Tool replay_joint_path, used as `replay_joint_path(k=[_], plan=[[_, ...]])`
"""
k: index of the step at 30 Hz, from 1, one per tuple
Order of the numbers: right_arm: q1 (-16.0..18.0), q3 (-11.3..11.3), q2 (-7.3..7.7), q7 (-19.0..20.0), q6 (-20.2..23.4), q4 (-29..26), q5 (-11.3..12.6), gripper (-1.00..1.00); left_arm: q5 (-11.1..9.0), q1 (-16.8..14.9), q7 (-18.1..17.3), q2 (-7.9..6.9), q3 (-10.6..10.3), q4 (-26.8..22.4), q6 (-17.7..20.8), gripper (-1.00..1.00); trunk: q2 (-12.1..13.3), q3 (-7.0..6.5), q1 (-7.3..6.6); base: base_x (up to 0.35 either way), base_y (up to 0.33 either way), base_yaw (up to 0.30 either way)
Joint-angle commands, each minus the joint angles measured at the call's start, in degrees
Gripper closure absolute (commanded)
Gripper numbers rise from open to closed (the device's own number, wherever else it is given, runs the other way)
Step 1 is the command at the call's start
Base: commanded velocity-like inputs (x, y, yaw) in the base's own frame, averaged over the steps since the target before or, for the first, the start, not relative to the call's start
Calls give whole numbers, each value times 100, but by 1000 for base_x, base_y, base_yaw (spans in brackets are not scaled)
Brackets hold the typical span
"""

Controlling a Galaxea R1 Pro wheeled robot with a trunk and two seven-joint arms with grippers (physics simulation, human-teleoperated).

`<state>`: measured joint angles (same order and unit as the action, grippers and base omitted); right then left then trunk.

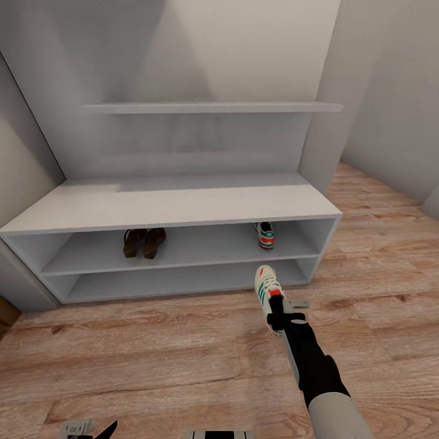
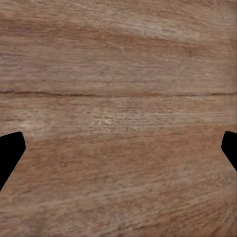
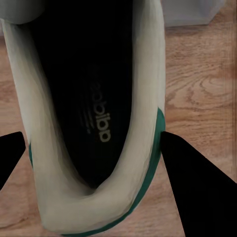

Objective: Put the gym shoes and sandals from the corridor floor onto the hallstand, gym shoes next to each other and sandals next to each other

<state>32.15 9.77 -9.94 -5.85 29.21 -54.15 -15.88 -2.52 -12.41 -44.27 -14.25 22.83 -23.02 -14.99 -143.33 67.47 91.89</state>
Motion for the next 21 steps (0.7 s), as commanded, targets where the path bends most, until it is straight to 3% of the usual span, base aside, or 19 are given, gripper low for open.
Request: replay_joint_path(k=[1,21], plan=[[36,6,-5,-67,31,9,-13,100,-14,-5,-37,1,13,8,-4,-100,-2,5,-1,0,0,0],[274,-1,-5,-251,31,-3,-11,100,-12,-6,-38,-5,-7,8,5,-100,-2,5,-1,1,12,0]])
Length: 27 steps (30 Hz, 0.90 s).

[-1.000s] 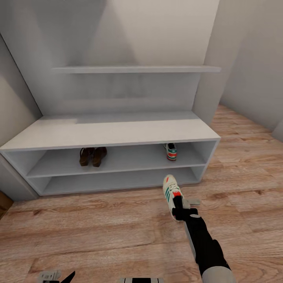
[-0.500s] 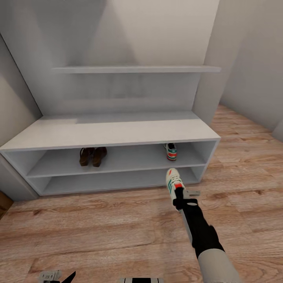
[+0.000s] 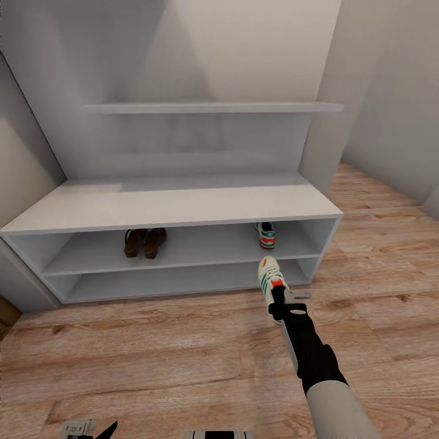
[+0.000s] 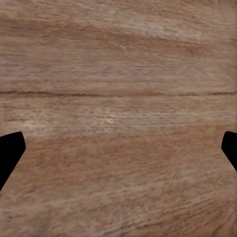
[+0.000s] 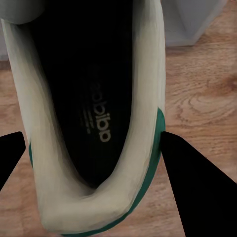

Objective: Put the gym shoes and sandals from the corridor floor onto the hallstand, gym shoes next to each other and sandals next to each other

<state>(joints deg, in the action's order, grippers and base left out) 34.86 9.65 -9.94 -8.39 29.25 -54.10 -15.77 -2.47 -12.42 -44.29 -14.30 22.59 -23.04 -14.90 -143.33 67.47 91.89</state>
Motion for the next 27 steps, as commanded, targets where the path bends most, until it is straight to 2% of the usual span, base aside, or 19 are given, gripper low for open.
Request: replay_joint_path(k=[1,18,27], plan=[[3,11,-6,3,27,-8,-22,100,-17,-4,-35,1,17,10,-4,-100,-2,5,-1,51,199,0],[5,11,-6,4,23,-5,-23,100,-17,-4,-35,-1,18,10,-4,-100,-2,5,-1,19,38,0],[4,11,-6,-5,28,-27,-23,100,-17,-4,-34,6,17,11,-4,-100,-2,32,-1,180,27,91]])
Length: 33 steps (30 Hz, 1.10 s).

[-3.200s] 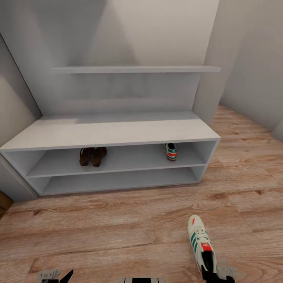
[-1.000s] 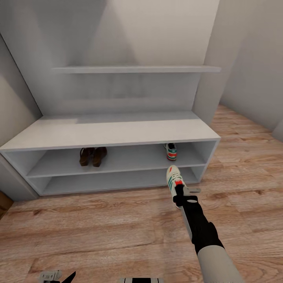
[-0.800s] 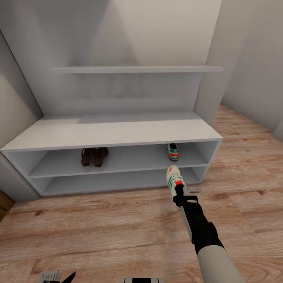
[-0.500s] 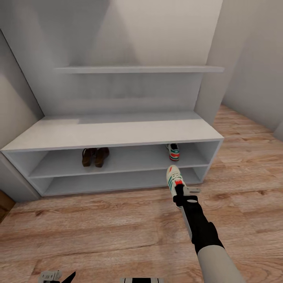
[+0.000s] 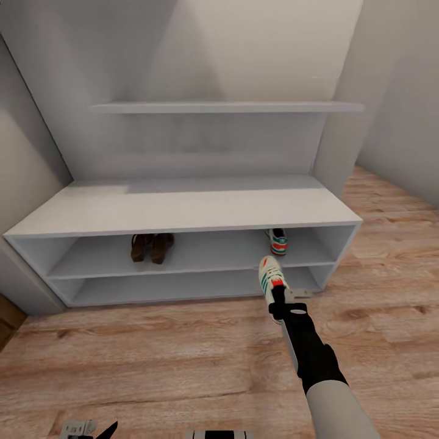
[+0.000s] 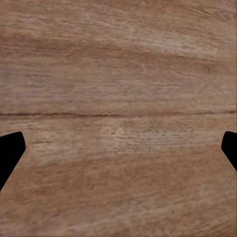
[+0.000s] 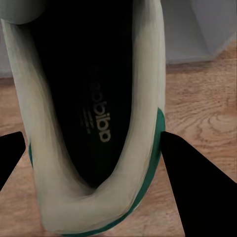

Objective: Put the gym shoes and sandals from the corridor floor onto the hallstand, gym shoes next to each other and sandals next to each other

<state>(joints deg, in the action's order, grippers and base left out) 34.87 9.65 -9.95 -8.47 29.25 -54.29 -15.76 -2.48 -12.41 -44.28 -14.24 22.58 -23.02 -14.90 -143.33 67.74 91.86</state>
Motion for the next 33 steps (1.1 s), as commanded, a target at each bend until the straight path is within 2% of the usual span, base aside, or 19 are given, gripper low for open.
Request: replay_joint_path(k=[1,9,20,28,33], plan=[[2,10,-5,3,28,-9,-23,100,-15,-6,-35,1,18,9,-4,-100,-2,6,2,162,32,25],[2,10,-5,3,28,-11,-23,100,-15,-2,-36,1,26,8,-4,-100,-2,8,2,62,10,8],[2,10,-5,3,33,-19,-23,100,-15,-5,-35,1,27,10,-4,-100,-2,8,2,154,0,0],[4,10,-5,3,36,-20,-23,100,-15,-4,-37,1,27,12,-4,-100,-2,8,2,268,0,0],[5,10,-5,3,37,-20,-23,100,-15,-3,-37,1,21,15,-4,-100,-2,8,2,64,0,0]])
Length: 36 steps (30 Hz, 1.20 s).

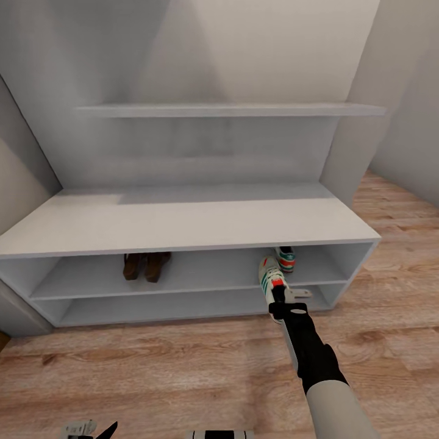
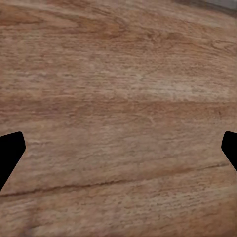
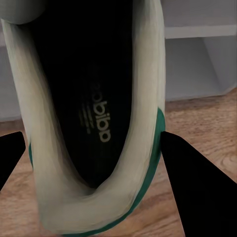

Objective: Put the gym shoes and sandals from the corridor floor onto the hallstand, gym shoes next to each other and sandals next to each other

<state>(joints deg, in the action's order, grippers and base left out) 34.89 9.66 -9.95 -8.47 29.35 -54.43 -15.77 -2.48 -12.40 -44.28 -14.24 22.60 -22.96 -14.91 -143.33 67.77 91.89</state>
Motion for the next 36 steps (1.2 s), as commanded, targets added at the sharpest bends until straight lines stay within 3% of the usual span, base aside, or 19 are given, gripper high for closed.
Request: replay_joint_path(k=[1,15,36], plan=[[3,10,-5,3,27,-7,-22,100,-15,-6,-34,0,20,9,-4,-100,-2,5,-1,18,0,0],[1,10,-5,3,27,-7,-22,100,-16,-8,-33,0,25,10,-4,-100,-2,5,-1,252,0,0],[0,10,-5,3,27,-92,-22,100,-13,-7,-36,0,16,10,-4,-100,-2,5,-1,66,0,0]])
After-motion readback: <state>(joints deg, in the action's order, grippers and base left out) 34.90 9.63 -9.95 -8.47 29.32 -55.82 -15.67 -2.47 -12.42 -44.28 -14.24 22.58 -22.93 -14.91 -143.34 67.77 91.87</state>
